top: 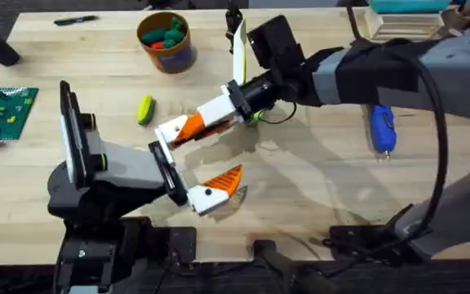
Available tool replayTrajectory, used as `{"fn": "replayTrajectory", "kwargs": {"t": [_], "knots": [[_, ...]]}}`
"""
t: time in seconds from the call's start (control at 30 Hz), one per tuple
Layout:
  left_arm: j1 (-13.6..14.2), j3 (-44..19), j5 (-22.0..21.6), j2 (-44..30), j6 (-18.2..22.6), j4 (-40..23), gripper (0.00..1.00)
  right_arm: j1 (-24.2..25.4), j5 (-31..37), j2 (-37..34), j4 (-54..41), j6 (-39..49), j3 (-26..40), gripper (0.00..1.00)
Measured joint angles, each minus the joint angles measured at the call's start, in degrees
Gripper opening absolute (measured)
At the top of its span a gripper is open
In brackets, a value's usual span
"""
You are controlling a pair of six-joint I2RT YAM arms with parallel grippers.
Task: Pick up the gripper from the table and insert it into the empty holder that is missing its gripper. Then pick up a screw, insert it into the mounting hole, and use the screwdriver to tighten it. Finally, clean up the table by picking up the vegetable and placing it into the bucket.
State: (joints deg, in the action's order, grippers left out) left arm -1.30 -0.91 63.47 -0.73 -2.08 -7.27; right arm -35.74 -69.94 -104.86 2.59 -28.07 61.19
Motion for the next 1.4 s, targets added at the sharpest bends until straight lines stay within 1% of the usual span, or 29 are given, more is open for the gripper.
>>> {"fn": "replayTrajectory", "kwargs": {"t": [0.17,0.27,0.33,0.4,0.47,0.57,0.7,0.77,0.87,0.97,1.07,1.17,1.23,1.33,1.4], "knots": [[0.1,0.0,0.4,0.1,0.5,0.0,0.986,0.6,-1.1,-0.2,0.0,0.0,0.0,0.572],[0.6,0.0,2.1,0.1,0.7,-0.2,0.986,1.5,-1.5,-0.8,0.2,-0.1,0.0,0.720],[0.9,0.0,3.1,0.0,0.8,-0.4,0.986,2.2,-1.7,-1.2,0.2,-0.1,0.0,0.837],[0.9,0.0,3.4,0.0,0.8,-0.4,0.986,2.8,-1.9,-1.4,0.1,-0.2,0.0,0.935],[0.9,0.0,3.9,0.1,0.8,-0.5,0.986,3.3,-2.4,-1.4,0.2,-0.2,0.0,0.981],[0.9,0.0,4.2,0.1,0.8,-0.5,0.986,4.0,-3.1,-1.4,0.2,-0.2,0.0,0.991],[0.9,0.0,4.3,0.1,0.8,-0.5,0.986,6.9,-3.4,-1.4,-0.1,0.0,0.0,0.991],[0.9,0.0,4.4,0.1,0.8,-0.5,0.985,8.6,-2.4,-1.4,-1.5,0.5,0.0,0.991],[0.9,0.0,4.4,0.1,0.8,-0.6,0.985,11.5,1.7,-1.4,-5.6,2.5,0.0,0.991],[0.9,0.0,4.5,0.1,0.8,-0.6,0.986,14.7,5.9,-1.4,-7.7,5.1,0.0,0.991],[0.9,0.0,4.5,0.1,0.8,-0.6,0.986,17.8,8.7,-1.4,-10.7,7.7,0.1,0.991],[0.9,0.0,4.5,0.1,0.8,-0.6,0.987,20.3,11.7,-1.4,-19.0,11.3,1.4,0.991],[0.9,0.0,4.5,0.1,0.8,-0.6,0.987,20.8,14.6,-1.2,-25.7,14.1,3.1,0.991],[0.9,0.0,4.5,0.0,0.8,-0.6,0.987,19.9,20.6,0.5,-35.5,18.7,5.7,0.991],[0.9,0.0,4.5,0.1,0.8,-0.6,0.987,18.5,24.6,2.4,-39.7,20.8,7.4,0.992]]}}
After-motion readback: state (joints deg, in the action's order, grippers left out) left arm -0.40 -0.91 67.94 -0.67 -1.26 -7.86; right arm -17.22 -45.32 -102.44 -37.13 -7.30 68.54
